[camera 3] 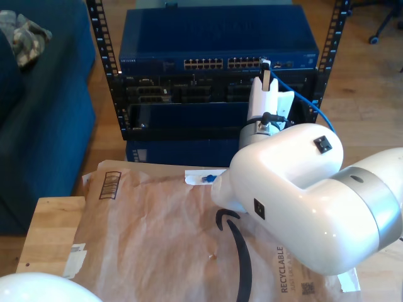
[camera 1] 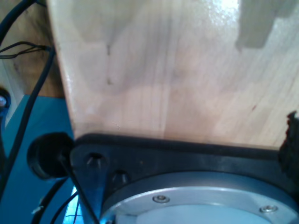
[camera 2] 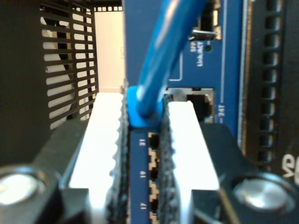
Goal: Grab the cable and plug it in
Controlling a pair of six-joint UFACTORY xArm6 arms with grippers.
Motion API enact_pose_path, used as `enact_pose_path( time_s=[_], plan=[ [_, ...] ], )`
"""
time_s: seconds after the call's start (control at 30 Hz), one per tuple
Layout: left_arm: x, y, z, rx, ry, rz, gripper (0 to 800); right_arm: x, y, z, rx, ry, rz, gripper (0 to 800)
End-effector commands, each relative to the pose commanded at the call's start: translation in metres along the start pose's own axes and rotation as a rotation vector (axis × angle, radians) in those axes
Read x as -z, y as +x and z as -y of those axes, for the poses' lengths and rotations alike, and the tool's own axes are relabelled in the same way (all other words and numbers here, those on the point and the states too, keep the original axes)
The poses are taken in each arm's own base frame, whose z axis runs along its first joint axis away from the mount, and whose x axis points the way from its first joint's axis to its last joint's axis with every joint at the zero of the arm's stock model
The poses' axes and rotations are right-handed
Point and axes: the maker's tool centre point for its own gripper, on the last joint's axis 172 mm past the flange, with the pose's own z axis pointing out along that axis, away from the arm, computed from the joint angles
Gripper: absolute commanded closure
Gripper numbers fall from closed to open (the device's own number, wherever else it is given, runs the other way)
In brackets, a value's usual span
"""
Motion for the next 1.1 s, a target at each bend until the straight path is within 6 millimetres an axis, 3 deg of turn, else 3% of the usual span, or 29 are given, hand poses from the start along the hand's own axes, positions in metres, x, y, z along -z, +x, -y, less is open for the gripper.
enact_pose_path(
  time_s=[1.1],
  plan=[
    [-0.0003, -0.0003, 0.0000, 0.000, 0.000, 0.002, 0, -0.0069, 0.0001, -0.0031, -0.009, 0.002, -0.006, 800]
  ],
)
